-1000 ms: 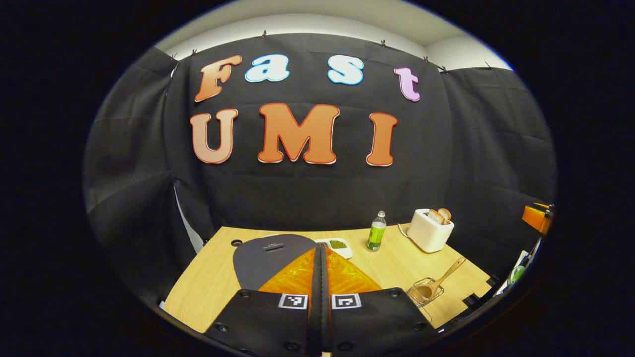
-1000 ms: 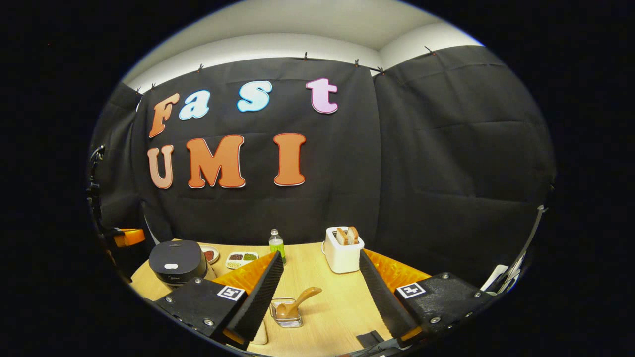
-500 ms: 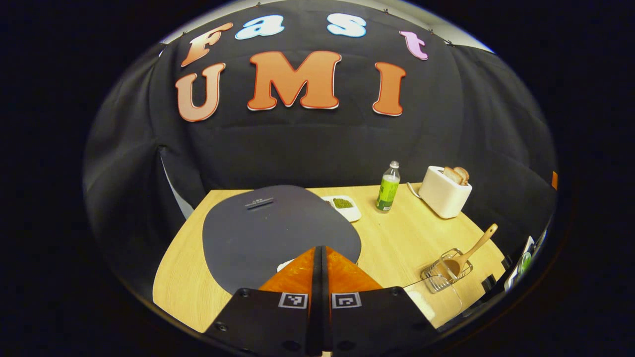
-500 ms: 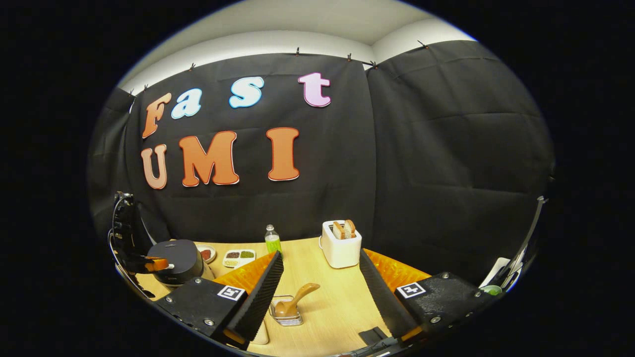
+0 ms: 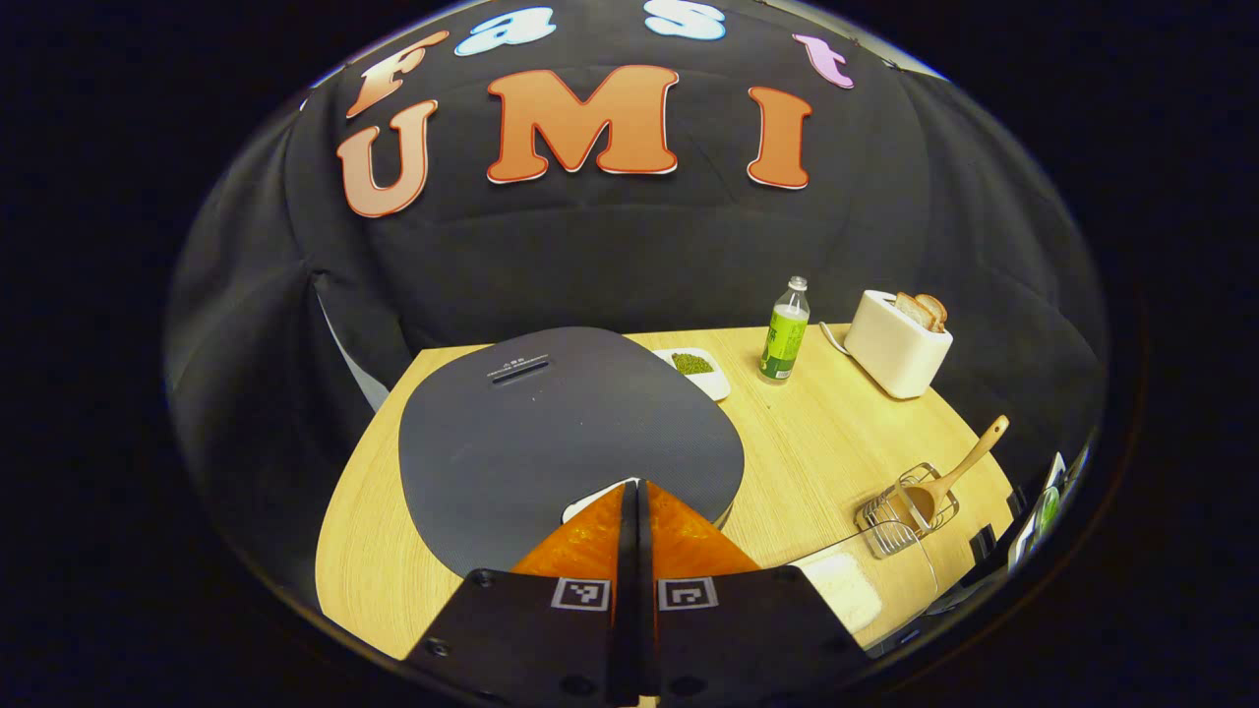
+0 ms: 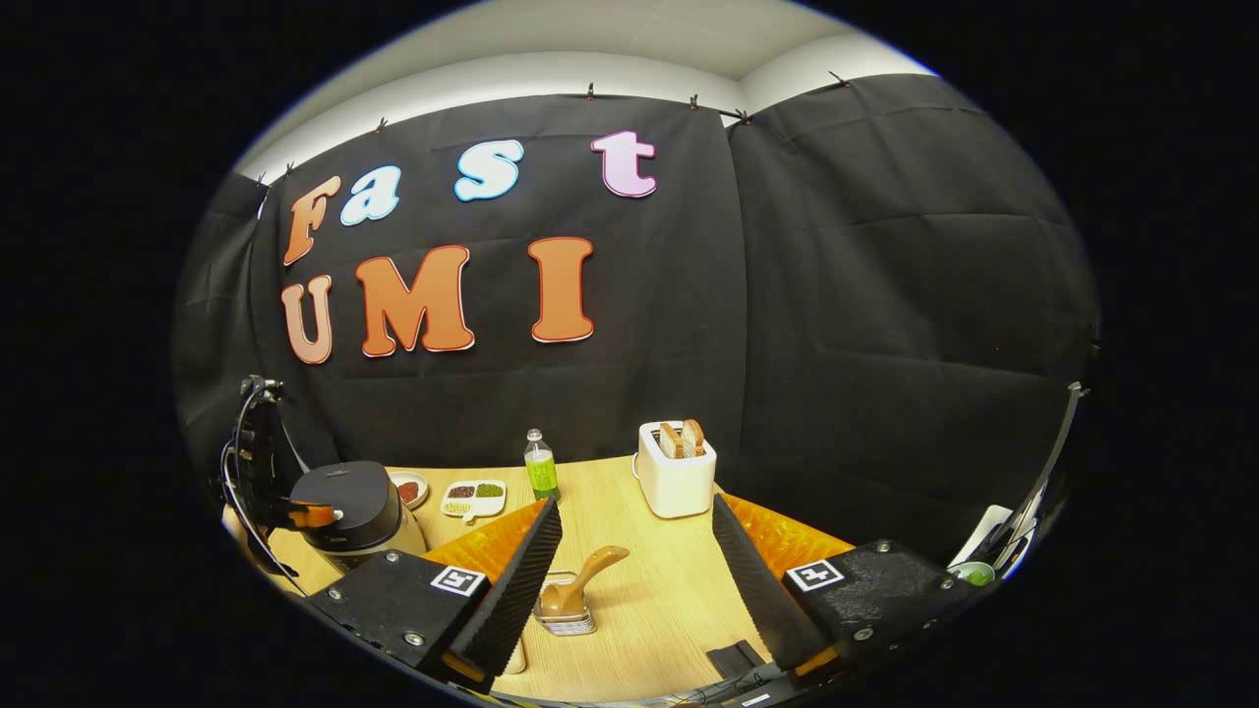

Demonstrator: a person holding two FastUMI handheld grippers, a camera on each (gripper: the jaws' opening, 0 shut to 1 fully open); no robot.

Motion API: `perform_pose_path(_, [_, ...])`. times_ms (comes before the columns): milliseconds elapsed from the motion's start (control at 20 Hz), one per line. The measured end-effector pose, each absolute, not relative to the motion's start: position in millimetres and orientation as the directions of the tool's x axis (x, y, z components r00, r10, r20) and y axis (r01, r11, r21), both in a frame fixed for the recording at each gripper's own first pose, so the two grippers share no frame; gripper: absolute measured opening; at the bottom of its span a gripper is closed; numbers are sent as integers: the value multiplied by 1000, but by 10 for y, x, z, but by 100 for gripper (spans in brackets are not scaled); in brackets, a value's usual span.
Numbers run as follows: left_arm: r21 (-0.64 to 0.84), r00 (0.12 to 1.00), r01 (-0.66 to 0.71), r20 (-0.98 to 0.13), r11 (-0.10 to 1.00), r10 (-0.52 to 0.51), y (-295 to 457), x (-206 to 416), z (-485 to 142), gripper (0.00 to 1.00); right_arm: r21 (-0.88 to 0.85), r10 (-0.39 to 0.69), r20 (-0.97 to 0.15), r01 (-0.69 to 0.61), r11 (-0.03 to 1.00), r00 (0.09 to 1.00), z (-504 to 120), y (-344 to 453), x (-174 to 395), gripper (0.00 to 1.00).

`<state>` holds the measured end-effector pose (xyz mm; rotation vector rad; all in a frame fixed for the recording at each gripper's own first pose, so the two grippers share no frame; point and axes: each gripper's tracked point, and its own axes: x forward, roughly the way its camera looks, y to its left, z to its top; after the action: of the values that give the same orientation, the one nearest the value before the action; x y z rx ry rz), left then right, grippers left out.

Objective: Close the left gripper, press the button to open the rice cooker; take a wooden spoon from the chopstick holder with the right hand, scoop a spoonful of rice and pour it into the rice cooker, then put the wooden spoon back into the chopstick holder.

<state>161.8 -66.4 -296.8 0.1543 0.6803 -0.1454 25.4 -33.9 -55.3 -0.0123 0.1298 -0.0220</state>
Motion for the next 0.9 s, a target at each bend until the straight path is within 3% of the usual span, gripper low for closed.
perform_pose_path(200, [25,711,195,-693,981,-123,-668,1619,-2980,5,-9,-15,-115,14,1000,993,-505,-384,157,95])
perform_pose_path(300, [42,726,203,-676,978,-121,-656,1623,-2905,5,-15,-15,-106,14,1000,994,-476,-427,109,95])
perform_pose_path(350, [88,751,173,-656,981,-73,-586,1613,-2801,5,-17,-16,-99,14,1000,995,-448,-458,86,95])
perform_pose_path(400, [106,800,150,-597,983,-58,-600,1592,-2515,1,-19,-18,-91,17,1000,996,-414,-489,66,95])
perform_pose_path(450, [109,847,141,-528,984,-63,-640,1620,-2217,7,-19,-21,-84,19,1000,996,-381,-515,54,95])
perform_pose_path(550, [123,922,147,-376,981,-91,-714,1483,-1462,4,-18,-22,-72,21,1000,997,-337,-559,30,95])
perform_pose_path(700, [119,973,121,-210,985,-95,-572,1058,-634,4,-16,-19,-69,18,1000,997,-349,-614,27,95])
perform_pose_path(850, [96,993,62,-106,993,-52,-367,759,-205,7,-11,1,-82,-2,1000,997,-399,-581,43,95])
perform_pose_path(900, [88,996,43,-84,995,-35,-309,687,-105,2,-10,7,-82,-8,1000,997,-399,-573,56,95])
